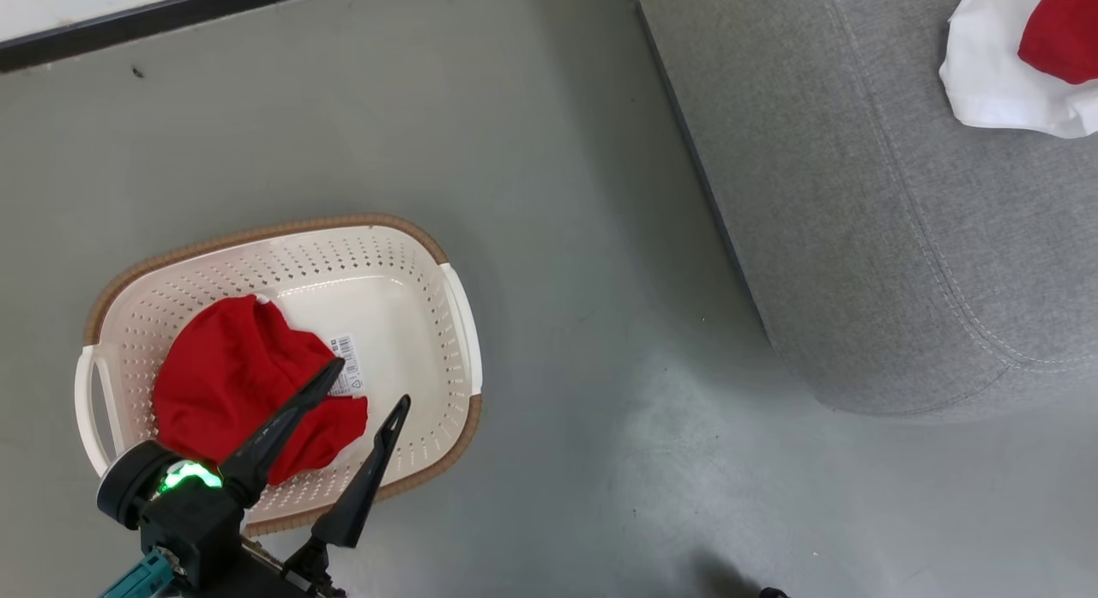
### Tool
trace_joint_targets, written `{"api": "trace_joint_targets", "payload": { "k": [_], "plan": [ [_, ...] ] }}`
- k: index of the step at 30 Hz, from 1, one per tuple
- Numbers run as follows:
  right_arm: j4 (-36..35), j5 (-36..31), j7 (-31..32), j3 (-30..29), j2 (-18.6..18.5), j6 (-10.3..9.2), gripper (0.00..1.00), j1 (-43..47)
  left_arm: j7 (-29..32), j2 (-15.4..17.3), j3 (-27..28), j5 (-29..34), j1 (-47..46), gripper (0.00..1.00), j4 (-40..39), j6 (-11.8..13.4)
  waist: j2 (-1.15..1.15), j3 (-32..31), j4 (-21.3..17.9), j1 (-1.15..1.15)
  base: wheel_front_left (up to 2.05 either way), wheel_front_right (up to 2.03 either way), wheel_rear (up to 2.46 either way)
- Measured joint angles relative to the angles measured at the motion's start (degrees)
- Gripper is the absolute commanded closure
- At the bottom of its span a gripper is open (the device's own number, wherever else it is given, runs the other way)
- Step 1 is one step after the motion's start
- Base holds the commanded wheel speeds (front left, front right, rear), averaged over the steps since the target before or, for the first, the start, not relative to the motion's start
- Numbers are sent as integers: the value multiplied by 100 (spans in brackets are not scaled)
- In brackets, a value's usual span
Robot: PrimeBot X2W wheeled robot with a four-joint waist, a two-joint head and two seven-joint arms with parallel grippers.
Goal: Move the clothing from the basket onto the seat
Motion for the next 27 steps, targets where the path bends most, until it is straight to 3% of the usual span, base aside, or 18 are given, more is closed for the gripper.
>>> {"api": "trace_joint_targets", "payload": {
  "k": [12,21,26,27],
  "plan": [
    [212,154,149,-29,250,0,100,7,0,171,32,-77,-113,0,-65,0,0,324,132,0,0,0,0],
    [479,107,301,-571,548,0,100,-153,0,283,85,-209,-132,0,-92,0,0,591,263,0,0,0,0],
    [666,4,283,-587,661,-1,100,-219,0,286,107,-225,-133,0,-86,0,0,659,317,0,0,0,0],
    [691,-15,242,-588,661,-1,90,-219,0,286,107,-225,-135,0,-83,0,0,663,323,0,0,0,0]
  ]
}}
